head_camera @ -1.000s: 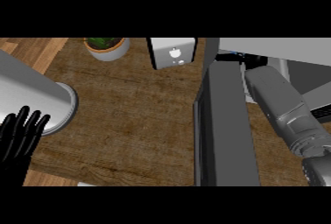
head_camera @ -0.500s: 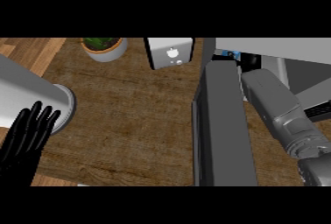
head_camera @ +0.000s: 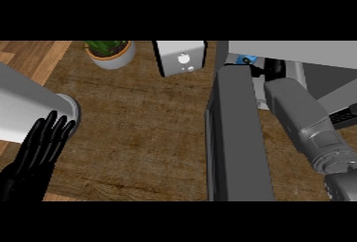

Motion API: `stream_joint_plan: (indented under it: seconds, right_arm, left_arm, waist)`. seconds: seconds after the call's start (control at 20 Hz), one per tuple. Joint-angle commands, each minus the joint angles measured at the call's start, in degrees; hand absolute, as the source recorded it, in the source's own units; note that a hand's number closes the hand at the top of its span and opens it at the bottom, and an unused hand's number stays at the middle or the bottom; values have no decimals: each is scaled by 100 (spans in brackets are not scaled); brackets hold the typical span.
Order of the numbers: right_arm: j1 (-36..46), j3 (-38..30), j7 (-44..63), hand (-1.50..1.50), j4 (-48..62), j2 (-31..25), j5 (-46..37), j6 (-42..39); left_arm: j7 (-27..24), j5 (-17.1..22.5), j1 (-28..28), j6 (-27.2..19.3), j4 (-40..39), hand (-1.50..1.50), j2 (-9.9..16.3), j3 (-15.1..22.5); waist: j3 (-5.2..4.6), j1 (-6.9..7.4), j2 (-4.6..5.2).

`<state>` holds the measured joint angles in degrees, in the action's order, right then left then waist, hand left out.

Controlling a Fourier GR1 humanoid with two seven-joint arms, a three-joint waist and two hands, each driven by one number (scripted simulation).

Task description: Pick up the milk, place it into the microwave and close the microwave

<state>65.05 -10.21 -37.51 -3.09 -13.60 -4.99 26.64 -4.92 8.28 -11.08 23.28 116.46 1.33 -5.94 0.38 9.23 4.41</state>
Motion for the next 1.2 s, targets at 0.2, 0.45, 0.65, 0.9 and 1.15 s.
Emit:
stream_joint_plan:
  seconds: [0.2,0.45,0.65,0.9,1.15]
  right_arm:
    - [-292,-58,-282,-150,-46,-202,46,-555]
    - [-407,-136,-421,-150,-78,-29,121,-788]
    - [-516,-222,-563,-150,-119,39,197,-829]
    - [-831,-308,-866,-150,-134,127,275,-1107]
    - [-1017,-378,-1080,-150,-202,140,360,-1892]
  left_arm:
    - [2,-249,13,-81,120,-150,-86,229]
    - [-102,-263,-97,-150,29,-150,-132,421]
    - [-53,-387,-83,-475,26,-150,-133,786]
    - [-156,-470,-121,-229,-94,-150,-92,788]
    - [-82,-415,174,-271,-557,-150,-131,864]
  waist:
    - [6,-101,-55]
    - [-4,-174,-106]
    - [-7,-278,-156]
    - [-8,-321,-170]
    - [-16,-540,-248]
